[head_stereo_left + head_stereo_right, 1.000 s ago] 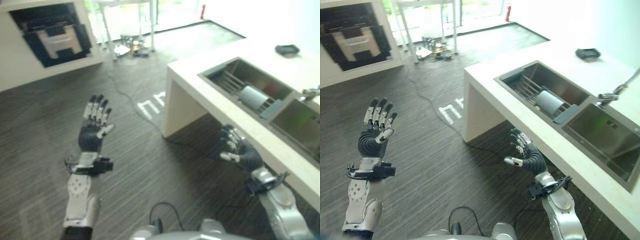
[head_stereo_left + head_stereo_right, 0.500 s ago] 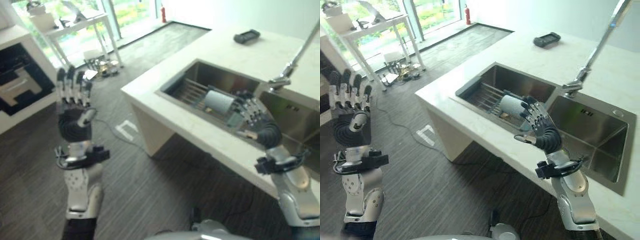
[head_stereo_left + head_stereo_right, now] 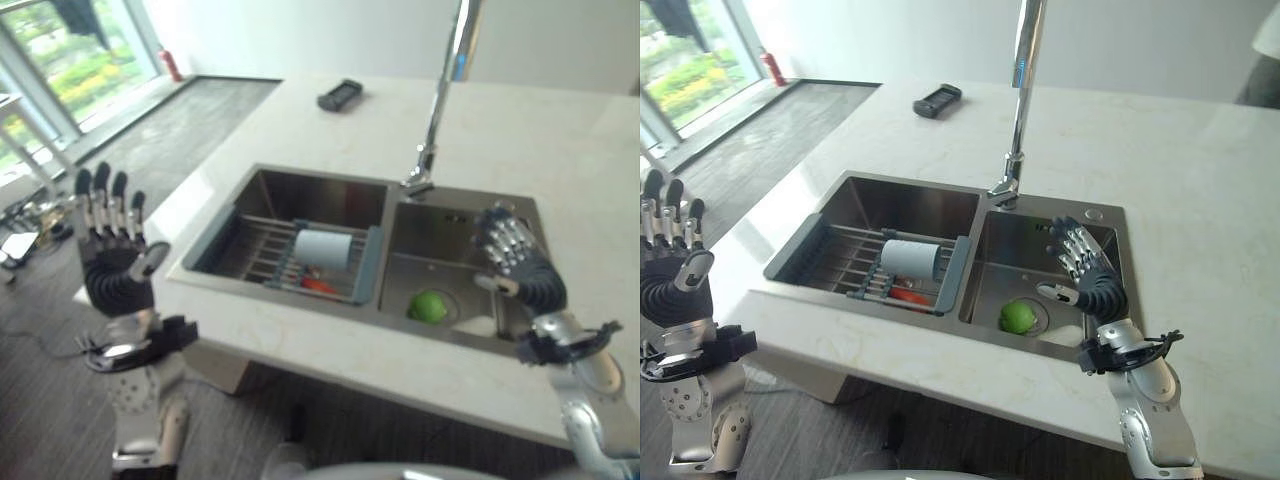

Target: Place the dishes in the dishwasher.

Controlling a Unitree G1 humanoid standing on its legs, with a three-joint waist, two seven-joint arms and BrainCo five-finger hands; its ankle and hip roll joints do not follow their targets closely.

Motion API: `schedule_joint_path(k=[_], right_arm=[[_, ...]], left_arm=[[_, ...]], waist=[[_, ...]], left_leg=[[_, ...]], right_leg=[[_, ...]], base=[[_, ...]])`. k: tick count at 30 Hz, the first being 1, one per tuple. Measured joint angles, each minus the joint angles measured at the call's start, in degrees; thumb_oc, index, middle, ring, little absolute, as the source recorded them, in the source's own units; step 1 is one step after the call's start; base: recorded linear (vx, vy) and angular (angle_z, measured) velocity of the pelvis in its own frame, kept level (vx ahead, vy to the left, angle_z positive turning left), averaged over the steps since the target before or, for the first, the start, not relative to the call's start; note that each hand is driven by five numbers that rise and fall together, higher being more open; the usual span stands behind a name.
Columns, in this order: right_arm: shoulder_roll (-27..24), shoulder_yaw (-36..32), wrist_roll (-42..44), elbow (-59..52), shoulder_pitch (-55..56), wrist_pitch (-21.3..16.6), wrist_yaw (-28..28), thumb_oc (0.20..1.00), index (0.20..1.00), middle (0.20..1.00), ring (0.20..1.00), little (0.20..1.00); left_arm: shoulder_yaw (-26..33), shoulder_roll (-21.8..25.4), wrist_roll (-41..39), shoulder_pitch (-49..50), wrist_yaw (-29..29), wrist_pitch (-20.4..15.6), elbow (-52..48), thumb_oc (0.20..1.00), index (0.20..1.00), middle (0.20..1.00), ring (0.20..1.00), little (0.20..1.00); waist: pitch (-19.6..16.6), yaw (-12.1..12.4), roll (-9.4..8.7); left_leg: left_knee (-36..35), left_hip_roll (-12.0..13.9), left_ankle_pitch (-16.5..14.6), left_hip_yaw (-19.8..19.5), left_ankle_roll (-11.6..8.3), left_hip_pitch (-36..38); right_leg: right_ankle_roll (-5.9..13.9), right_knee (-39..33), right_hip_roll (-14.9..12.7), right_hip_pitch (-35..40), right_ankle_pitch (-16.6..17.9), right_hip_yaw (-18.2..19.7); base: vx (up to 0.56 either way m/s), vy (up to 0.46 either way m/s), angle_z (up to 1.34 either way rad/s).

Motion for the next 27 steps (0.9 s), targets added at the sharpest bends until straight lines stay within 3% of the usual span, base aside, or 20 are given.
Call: schedule_joint_path(k=[2, 3, 4, 5, 8, 9, 10, 12, 14, 17, 18, 21, 24, 27], right_arm=[[-0.4, -4.0, 0.1, -3.0, 3.7, 0.5, -0.7, 1.0, 1.0, 1.0, 1.0, 1.0], [-0.3, -4.9, 0.1, -4.3, 4.5, 0.5, -1.0, 1.0, 1.0, 1.0, 1.0, 1.0], [2.4, -4.4, 0.0, -4.8, 5.3, 1.0, -1.8, 1.0, 1.0, 1.0, 1.0, 1.0], [3.4, -4.0, 0.0, -4.8, 5.8, 1.2, -1.9, 1.0, 1.0, 1.0, 1.0, 1.0], [3.7, -3.9, 0.0, -4.9, 4.6, 1.3, -2.5, 1.0, 1.0, 1.0, 1.0, 1.0], [3.8, -3.7, -0.1, -5.3, 3.7, 1.3, -2.9, 1.0, 1.0, 1.0, 1.0, 1.0], [4.1, -3.2, -0.1, -5.9, 3.2, 1.3, -3.1, 1.0, 1.0, 1.0, 1.0, 1.0], [4.2, -1.9, -0.2, -6.1, 2.7, 1.3, -3.3, 1.0, 1.0, 1.0, 1.0, 1.0], [4.4, -1.8, -0.1, -6.1, 2.6, 1.3, -4.2, 1.0, 1.0, 1.0, 1.0, 1.0], [4.4, -1.6, -0.1, -4.1, 0.1, 1.3, -3.6, 1.0, 1.0, 1.0, 1.0, 1.0], [4.1, -2.0, -0.1, -3.0, -0.6, 1.2, -3.7, 1.0, 1.0, 1.0, 1.0, 1.0], [1.9, -1.1, -0.1, -1.5, -1.4, 1.4, -4.2, 1.0, 1.0, 1.0, 1.0, 1.0], [-0.6, -0.8, -0.1, -1.6, -2.4, 1.4, -4.2, 1.0, 1.0, 1.0, 1.0, 1.0], [-3.3, -1.0, 0.0, -1.6, -3.1, 1.5, -4.1, 1.0, 1.0, 1.0, 1.0, 1.0]], left_arm=[[-1.3, 0.4, -0.5, -3.2, -0.5, 0.0, -0.5, 1.0, 1.0, 1.0, 1.0, 1.0], [-1.3, 0.5, -0.5, -4.0, -0.9, 0.0, -1.0, 1.0, 1.0, 1.0, 1.0, 1.0], [-1.5, 0.9, -0.5, -6.1, -1.3, 0.5, -0.9, 1.0, 1.0, 1.0, 1.0, 1.0], [-1.5, 1.6, -0.4, -7.1, -1.6, 1.1, -1.1, 1.0, 1.0, 1.0, 1.0, 1.0], [-1.4, 3.8, -0.5, -8.1, -1.5, 2.3, -1.0, 1.0, 1.0, 1.0, 1.0, 1.0], [-1.5, 4.3, -0.5, -8.2, -1.6, 3.1, -1.1, 1.0, 1.0, 1.0, 1.0, 1.0], [-1.5, 4.6, -0.4, -8.2, -1.6, 3.3, -1.2, 1.0, 1.0, 1.0, 1.0, 1.0], [-1.6, 4.9, 0.5, -7.9, -1.9, 4.2, -1.2, 1.0, 1.0, 1.0, 1.0, 1.0], [-1.6, 7.8, 3.9, -6.5, -2.0, 5.9, -3.0, 1.0, 1.0, 1.0, 1.0, 1.0], [-0.4, 14.5, 8.3, -1.3, -3.0, 8.2, -4.4, 1.0, 1.0, 1.0, 1.0, 1.0], [-1.1, 13.7, 10.2, -0.3, -3.4, 9.5, -4.5, 1.0, 1.0, 1.0, 1.0, 1.0], [-1.9, 13.3, 13.2, -2.3, -5.0, 12.0, -4.5, 1.0, 1.0, 1.0, 1.0, 1.0], [-2.7, 13.9, 20.7, -3.8, -7.1, 15.8, -4.5, 1.0, 1.0, 1.0, 1.0, 1.0], [-3.8, 19.6, 27.8, -4.4, -7.1, 17.4, -4.3, 1.0, 1.0, 1.0, 1.0, 1.0]], waist=[[-0.2, -2.0, 1.13], [0.2, -3.4, 1.66], [1.0, -4.2, 0.36], [1.3, -4.7, -0.79], [2.0, -3.4, -0.89], [2.1, -3.0, -0.83], [2.4, -2.5, -0.46], [2.5, -1.0, -1.39], [2.3, -0.5, -2.94], [1.6, 2.4, -5.71], [1.2, 2.4, -4.67], [1.2, 1.0, -1.58], [1.0, 0.6, -0.55], [0.8, -0.5, -0.28]], left_leg=[[-0.3, -1.1, 0.5, 4.3, 0.9, 2.9], [-0.3, -1.7, 3.3, 4.1, 2.03, 3.7], [-0.2, -4.7, 6.5, 5.1, 5.4, 5.2], [0.0, -6.2, 5.8, 5.3, 6.85, 5.7], [0.1, -7.8, 4.7, 6.8, 9.27, 6.3], [0.1, -7.9, 3.9, 7.2, 9.61, 6.6], [0.1, -8.1, 3.6, 7.4, 9.74, 6.7], [0.0, -8.8, 2.4, 8.4, 9.71, 7.7], [0.0, -9.1, 2.0, 8.7, 9.7, 7.8], [0.0, -9.0, 0.9, 14.9, 7.62, 9.3], [-0.2, -7.8, 0.6, 15.0, 6.61, 9.3], [-0.1, -4.9, 1.2, 14.5, 5.28, 9.0], [0.0, -2.7, 1.7, 14.8, 4.46, 9.5], [0.0, -2.1, 2.0, 14.8, 4.12, 9.8]], right_leg=[[1.96, 0.0, -2.1, 2.2, -2.2, -0.5], [3.14, 0.0, -2.8, 2.7, -3.0, -0.4], [5.62, 2.5, -5.9, 2.6, -4.5, -0.7], [7.56, 4.7, -7.5, 1.7, -4.5, -1.6], [10.85, 3.8, -11.5, -0.4, -4.3, -3.4], [12.73, 3.1, -13.1, -1.5, -3.2, -3.5], [13.44, 3.3, -14.6, -2.8, -2.7, -3.6], [14.38, 3.1, -17.5, -5.0, -1.1, -4.4], [14.03, 3.1, -18.5, -6.9, 1.7, -6.6], [12.06, 1.3, -18.6, -8.6, 7.0, -16.9], [11.78, 0.0, -17.2, -8.0, 8.2, -16.3], [10.43, 0.0, -13.8, -8.3, 7.6, -16.0], [9.99, 0.0, -11.4, -8.2, 7.4, -15.7], [9.35, 0.0, -11.0, -7.8, 7.0, -15.7]], base=[[0.15, 0.243, -0.11], [0.16, 0.309, -0.24], [0.1, 0.251, -0.25], [0.07, 0.228, -0.2], [0.03, 0.145, -0.17], [0.03, 0.141, -0.15], [0.01, 0.069, -0.14], [0.02, 0.03, -0.17], [0.0, -0.036, -0.15], [-0.06, -0.062, -0.85], [-0.04, -0.073, -0.57], [-0.06, -0.118, -0.1], [-0.05, -0.129, -0.09], [-0.02, -0.11, 0.0]])
